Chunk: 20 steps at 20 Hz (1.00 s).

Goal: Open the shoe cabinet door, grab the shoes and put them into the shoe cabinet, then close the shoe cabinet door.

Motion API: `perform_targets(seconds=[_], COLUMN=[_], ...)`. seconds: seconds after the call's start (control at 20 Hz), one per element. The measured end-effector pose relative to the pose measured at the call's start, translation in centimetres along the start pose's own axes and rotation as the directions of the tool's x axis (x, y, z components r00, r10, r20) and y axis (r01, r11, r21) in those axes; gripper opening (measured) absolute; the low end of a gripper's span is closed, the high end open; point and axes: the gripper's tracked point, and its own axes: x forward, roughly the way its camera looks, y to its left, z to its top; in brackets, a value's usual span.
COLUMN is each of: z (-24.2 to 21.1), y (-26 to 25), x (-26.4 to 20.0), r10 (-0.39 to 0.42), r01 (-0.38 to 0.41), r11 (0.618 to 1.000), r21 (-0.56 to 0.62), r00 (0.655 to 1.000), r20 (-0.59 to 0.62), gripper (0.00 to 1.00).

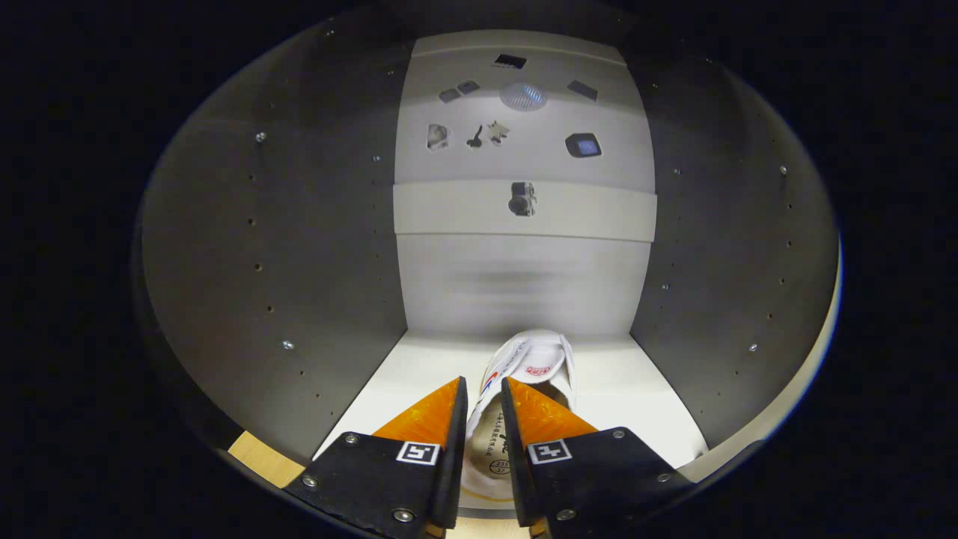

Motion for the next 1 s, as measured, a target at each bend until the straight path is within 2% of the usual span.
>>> perform_targets(seconds=[0.25, 0.5, 1.0], z=[2.7, 3.1, 0.7], y=[1.0, 2.2, 1.5], x=[-7.2, -17.1, -34.4], r10=[0.005, -0.013, -0.097], r01=[-0.004, 0.020, 0.091], r11=[1.000, 0.999, 0.995], r21=[-0.005, -0.031, 0.033], r00=[0.994, 0.979, 0.967], r20=[0.108, 0.204, 0.238], gripper=[0.29, 0.30, 0.33])
